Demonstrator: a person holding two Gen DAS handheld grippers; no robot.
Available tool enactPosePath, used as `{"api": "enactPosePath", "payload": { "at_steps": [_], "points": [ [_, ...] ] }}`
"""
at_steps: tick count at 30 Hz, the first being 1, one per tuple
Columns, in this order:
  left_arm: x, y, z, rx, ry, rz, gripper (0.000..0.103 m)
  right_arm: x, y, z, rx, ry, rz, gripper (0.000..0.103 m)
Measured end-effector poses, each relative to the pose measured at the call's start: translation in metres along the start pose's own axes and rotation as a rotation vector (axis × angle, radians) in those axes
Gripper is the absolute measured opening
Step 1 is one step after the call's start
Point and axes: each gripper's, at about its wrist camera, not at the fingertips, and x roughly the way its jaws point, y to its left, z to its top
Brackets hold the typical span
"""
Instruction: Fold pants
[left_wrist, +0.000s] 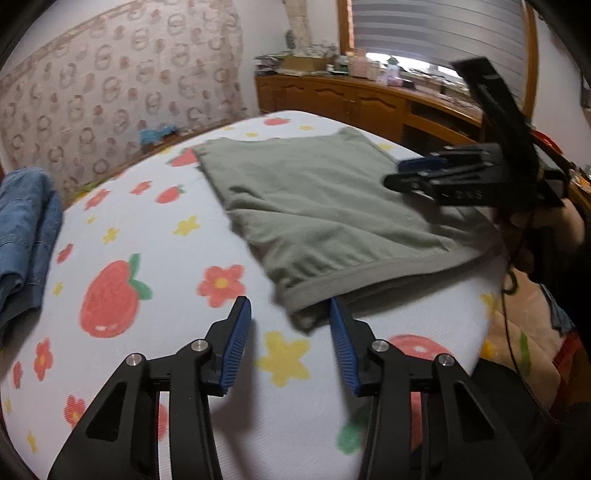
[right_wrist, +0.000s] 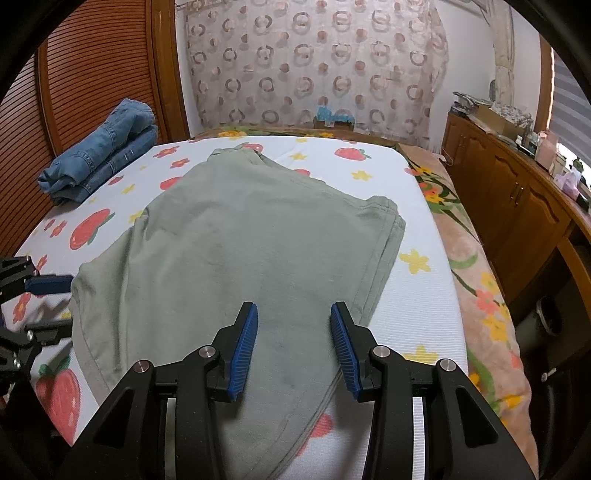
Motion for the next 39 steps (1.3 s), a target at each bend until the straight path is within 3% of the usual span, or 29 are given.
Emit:
{"api": "enactPosePath", "payload": {
  "at_steps": [12,19,21,34,39],
  "points": [
    [0.001,-0.001,0.006,-0.008,-0.018,-0.004,0.044,-0.001,-0.003,-0.001,0.001,-0.003,0.003,0.043],
    [-0.004,-0.003,0.007,0.001,-0.048,-0.046,0.016,-0.001,-0.003,-0.001,0.001,-0.004,0.003,0.043],
    [-0.007,-0.003,0.006,-0.001,-0.044,-0.047,0.012,-0.001,-0.003,-0.001,0.001,-0.004,0.005,0.043],
    [-0.009,-0.002,-0.001,-0.024,-0.029,-0.038,0.010,-0.003,-0.005,0.000,0.013,-0.009,-0.003,0.043],
    [-0.007,0.002,-0.004,-0.039,-0.033,-0.045,0.010,-0.029,-0.006,-0.005,0.088,-0.044,-0.005,0.043]
  ]
}}
